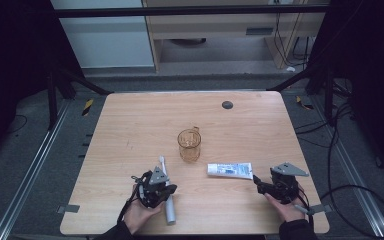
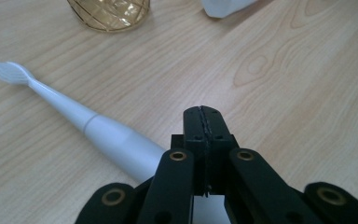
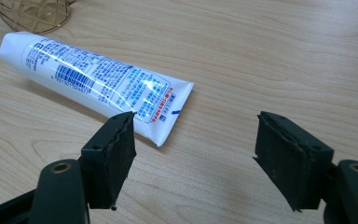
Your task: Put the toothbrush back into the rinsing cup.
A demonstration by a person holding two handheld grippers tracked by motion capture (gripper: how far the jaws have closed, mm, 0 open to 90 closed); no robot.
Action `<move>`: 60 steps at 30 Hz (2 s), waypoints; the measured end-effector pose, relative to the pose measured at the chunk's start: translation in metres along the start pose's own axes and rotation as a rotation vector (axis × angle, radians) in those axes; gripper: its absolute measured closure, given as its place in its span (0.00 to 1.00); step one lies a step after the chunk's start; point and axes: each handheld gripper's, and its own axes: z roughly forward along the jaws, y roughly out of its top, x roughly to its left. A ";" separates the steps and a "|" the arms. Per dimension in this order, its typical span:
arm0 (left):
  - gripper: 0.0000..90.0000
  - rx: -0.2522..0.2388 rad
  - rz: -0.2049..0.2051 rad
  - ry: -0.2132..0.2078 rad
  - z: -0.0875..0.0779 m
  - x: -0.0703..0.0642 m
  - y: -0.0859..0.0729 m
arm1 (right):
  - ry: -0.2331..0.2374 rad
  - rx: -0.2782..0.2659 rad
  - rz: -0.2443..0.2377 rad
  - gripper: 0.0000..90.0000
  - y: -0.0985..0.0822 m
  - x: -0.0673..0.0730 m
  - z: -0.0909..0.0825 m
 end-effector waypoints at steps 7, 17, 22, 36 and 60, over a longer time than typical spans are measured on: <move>1.00 0.039 0.022 -0.028 -0.001 -0.005 -0.007 | -0.004 -0.001 -0.001 0.32 0.000 0.000 0.000; 1.00 0.076 0.041 -0.054 0.001 -0.014 -0.013 | -0.004 -0.001 -0.002 0.32 0.000 0.000 0.000; 1.00 0.082 0.046 -0.061 -0.001 -0.016 -0.016 | -0.004 0.000 -0.003 0.32 0.000 0.000 -0.001; 1.00 0.093 0.042 -0.078 -0.007 -0.019 -0.023 | -0.004 0.002 -0.002 0.32 0.000 0.000 0.000; 1.00 0.095 0.015 -0.076 -0.018 -0.014 -0.032 | -0.004 0.002 -0.009 0.32 0.000 0.000 0.000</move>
